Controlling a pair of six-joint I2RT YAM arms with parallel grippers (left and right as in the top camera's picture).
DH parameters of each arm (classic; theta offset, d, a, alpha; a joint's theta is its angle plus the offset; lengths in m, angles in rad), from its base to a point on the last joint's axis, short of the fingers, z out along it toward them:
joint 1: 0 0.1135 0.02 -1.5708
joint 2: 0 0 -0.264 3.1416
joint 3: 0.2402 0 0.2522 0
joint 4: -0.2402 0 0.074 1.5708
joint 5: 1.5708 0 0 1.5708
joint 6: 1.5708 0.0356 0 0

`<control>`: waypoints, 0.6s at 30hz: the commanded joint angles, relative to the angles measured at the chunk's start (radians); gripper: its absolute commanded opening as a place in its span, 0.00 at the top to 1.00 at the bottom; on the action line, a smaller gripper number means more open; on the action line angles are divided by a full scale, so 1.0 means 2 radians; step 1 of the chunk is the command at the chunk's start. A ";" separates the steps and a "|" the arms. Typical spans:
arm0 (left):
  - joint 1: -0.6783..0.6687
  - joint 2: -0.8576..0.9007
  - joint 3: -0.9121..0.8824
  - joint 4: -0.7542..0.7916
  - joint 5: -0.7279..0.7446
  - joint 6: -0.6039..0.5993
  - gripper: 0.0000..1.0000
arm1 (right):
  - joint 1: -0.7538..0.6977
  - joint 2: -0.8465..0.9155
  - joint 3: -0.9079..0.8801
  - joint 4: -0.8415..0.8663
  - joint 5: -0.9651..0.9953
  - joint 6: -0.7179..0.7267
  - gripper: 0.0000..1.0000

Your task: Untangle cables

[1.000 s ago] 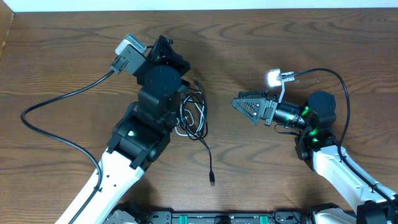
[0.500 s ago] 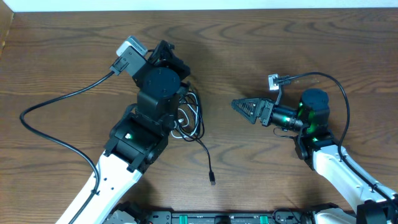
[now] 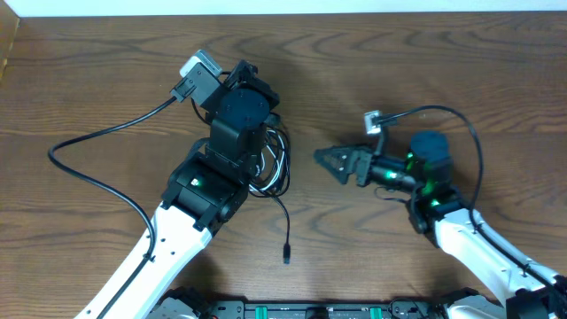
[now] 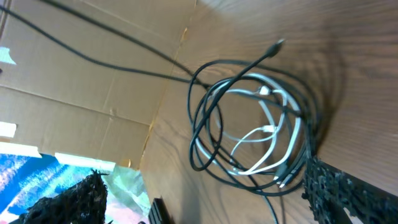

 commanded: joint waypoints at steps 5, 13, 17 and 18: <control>0.002 -0.001 0.014 0.004 0.016 -0.005 0.92 | 0.081 0.000 0.005 -0.001 0.127 -0.005 0.01; 0.001 0.000 0.014 0.006 0.042 -0.007 0.92 | 0.137 0.002 0.005 -0.004 0.227 0.033 0.02; 0.001 0.000 0.014 0.006 0.055 -0.015 0.92 | 0.149 0.014 0.005 -0.004 0.250 0.051 0.07; 0.001 0.000 0.014 0.006 0.060 -0.018 0.92 | 0.150 0.018 0.005 -0.004 0.252 0.054 0.08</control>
